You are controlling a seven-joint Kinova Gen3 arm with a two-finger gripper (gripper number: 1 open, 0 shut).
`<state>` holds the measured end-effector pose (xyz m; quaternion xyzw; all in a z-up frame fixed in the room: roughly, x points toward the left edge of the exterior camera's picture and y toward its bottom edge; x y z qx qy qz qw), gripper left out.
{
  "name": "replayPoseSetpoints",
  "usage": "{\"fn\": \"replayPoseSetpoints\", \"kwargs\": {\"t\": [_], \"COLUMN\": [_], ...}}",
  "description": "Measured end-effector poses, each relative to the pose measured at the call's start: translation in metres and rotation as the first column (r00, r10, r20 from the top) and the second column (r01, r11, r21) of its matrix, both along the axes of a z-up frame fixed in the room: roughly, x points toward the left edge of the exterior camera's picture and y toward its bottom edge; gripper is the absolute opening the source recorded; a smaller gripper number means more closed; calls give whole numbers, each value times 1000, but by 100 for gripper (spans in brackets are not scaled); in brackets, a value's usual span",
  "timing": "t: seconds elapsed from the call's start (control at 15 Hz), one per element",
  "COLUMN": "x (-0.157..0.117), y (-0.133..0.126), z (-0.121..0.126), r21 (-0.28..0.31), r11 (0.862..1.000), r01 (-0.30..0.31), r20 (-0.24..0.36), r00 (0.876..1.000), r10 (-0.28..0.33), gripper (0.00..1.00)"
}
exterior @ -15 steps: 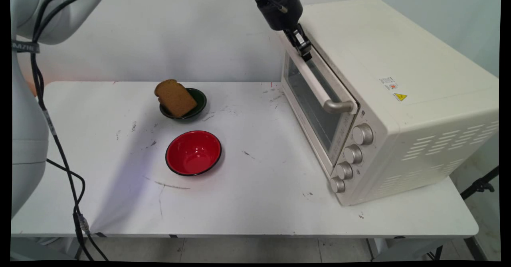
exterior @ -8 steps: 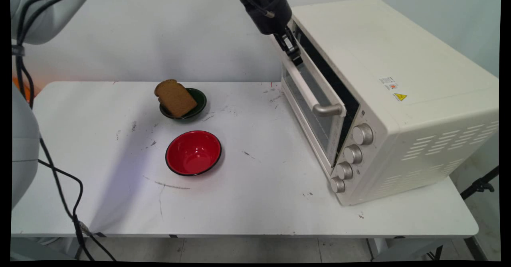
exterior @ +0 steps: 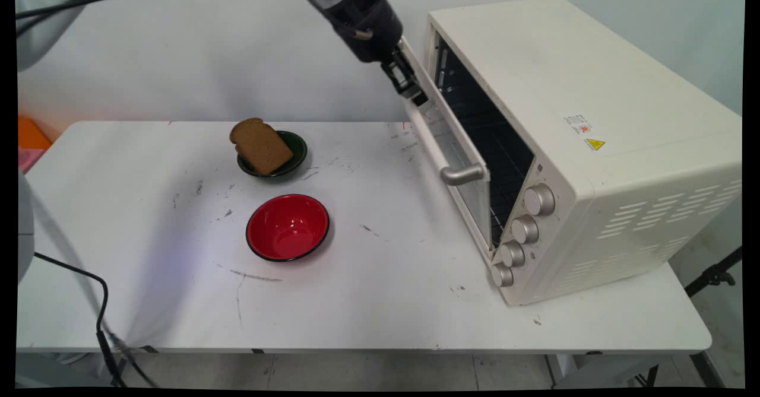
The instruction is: Open the oven
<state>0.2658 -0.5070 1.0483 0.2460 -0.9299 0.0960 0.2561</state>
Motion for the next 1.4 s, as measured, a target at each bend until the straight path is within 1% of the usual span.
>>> {"fn": "replayPoseSetpoints", "kwargs": {"t": [0.4, 0.67, 1.13, 1.4], "x": [37, 59, 95, 114], "y": [22, 35, 61, 74], "z": [-30, -49, -83, -104], "r21": [-12, -31, -48, -49], "r11": [1000, 999, 999, 998], "r01": [6, 9, -14, -37], "r20": [-21, -47, -99, -126], "r00": [1000, 999, 995, 992], "r10": [-6, -10, 9, 30], "gripper": [0, 0, 0, 0]}}
